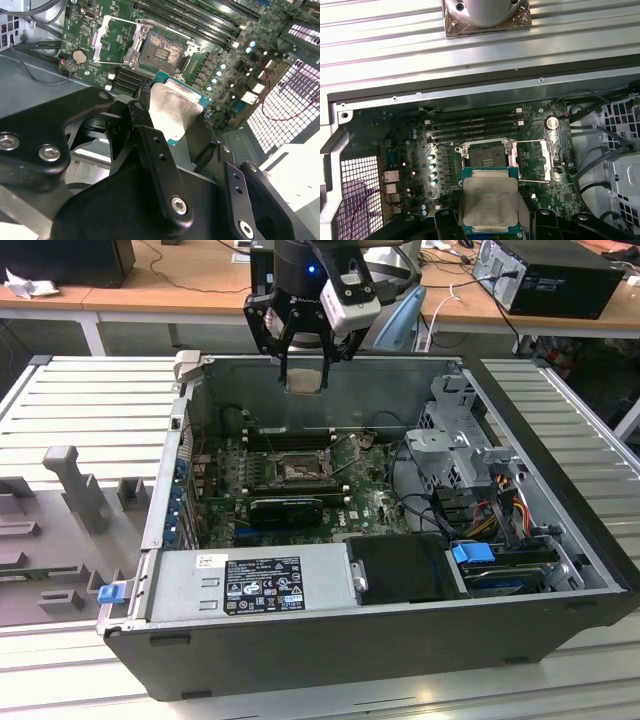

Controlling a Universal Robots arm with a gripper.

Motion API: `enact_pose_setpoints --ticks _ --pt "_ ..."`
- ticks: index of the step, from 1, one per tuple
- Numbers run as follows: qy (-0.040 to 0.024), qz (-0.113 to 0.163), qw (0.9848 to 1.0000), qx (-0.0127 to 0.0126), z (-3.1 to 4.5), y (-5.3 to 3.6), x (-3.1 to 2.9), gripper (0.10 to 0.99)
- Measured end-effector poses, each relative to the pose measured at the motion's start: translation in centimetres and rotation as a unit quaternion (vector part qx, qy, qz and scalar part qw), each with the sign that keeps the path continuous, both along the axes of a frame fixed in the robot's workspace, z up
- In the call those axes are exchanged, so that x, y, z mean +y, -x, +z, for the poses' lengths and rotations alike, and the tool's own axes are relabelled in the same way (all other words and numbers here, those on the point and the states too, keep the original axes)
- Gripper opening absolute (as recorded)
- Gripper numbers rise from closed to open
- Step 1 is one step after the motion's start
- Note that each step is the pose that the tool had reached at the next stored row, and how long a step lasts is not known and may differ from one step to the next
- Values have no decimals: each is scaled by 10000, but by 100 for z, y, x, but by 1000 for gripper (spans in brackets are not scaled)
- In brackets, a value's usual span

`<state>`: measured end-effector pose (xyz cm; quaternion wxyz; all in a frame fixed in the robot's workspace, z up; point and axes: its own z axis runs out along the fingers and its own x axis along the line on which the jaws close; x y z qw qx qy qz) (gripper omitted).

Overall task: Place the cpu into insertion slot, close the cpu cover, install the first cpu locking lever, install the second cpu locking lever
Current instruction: 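Place the cpu into insertion slot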

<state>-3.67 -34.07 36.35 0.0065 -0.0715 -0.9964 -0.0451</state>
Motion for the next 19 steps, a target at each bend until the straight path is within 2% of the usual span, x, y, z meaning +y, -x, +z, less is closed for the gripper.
enact_pose_setpoints --ticks 13,19 --pt "0 -243 9997 0 0 0 0 529" --pt "0 -441 9990 0 0 0 0 529"
